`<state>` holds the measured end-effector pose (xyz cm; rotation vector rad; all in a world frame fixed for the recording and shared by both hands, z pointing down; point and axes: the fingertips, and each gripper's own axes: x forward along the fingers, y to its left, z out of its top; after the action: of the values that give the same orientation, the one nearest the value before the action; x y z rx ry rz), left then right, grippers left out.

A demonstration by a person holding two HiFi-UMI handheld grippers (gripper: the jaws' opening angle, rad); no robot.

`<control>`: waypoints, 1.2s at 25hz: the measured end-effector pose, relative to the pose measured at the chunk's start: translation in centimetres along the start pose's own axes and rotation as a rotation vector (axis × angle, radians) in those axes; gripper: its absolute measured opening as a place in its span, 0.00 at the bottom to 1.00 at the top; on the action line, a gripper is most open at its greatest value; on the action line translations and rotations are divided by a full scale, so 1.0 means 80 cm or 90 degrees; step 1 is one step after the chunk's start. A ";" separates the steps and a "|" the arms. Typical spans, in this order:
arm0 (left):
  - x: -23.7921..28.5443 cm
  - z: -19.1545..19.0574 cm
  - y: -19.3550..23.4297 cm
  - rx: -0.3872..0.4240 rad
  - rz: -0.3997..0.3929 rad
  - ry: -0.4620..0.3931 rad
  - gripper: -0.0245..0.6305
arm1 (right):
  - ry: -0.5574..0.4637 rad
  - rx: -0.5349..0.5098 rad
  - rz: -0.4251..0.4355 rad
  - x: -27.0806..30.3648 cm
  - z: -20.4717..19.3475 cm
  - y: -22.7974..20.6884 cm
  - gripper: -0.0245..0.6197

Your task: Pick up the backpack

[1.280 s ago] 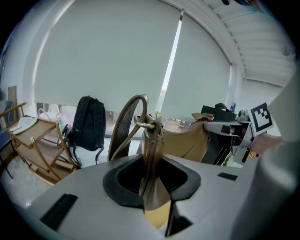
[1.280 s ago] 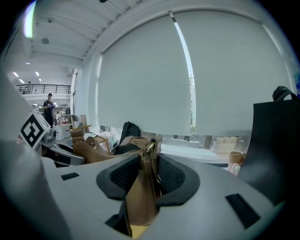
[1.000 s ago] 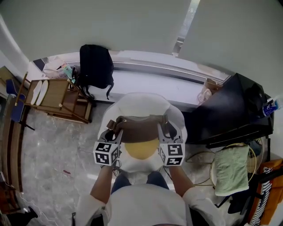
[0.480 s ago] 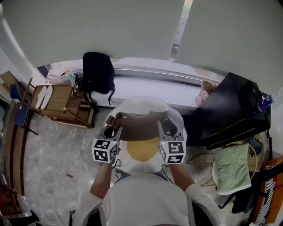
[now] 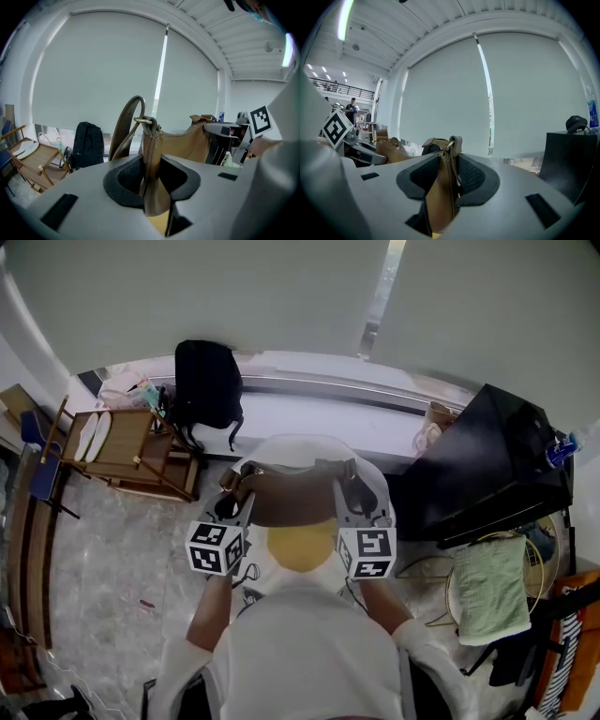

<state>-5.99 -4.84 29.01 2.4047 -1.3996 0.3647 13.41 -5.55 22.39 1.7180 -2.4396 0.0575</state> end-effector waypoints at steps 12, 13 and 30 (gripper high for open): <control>-0.005 0.043 -0.005 0.050 -0.021 -0.026 0.19 | -0.040 0.012 -0.016 -0.021 0.028 -0.003 0.26; -0.004 0.045 -0.006 0.052 -0.025 -0.028 0.19 | -0.042 0.012 -0.018 -0.022 0.031 -0.004 0.26; 0.005 0.055 -0.032 0.074 -0.070 -0.029 0.19 | -0.042 0.032 -0.065 -0.052 0.030 -0.021 0.26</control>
<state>-3.33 -5.73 24.74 2.5863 -1.2907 0.3748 16.14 -2.52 19.28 1.8921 -2.4109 0.0506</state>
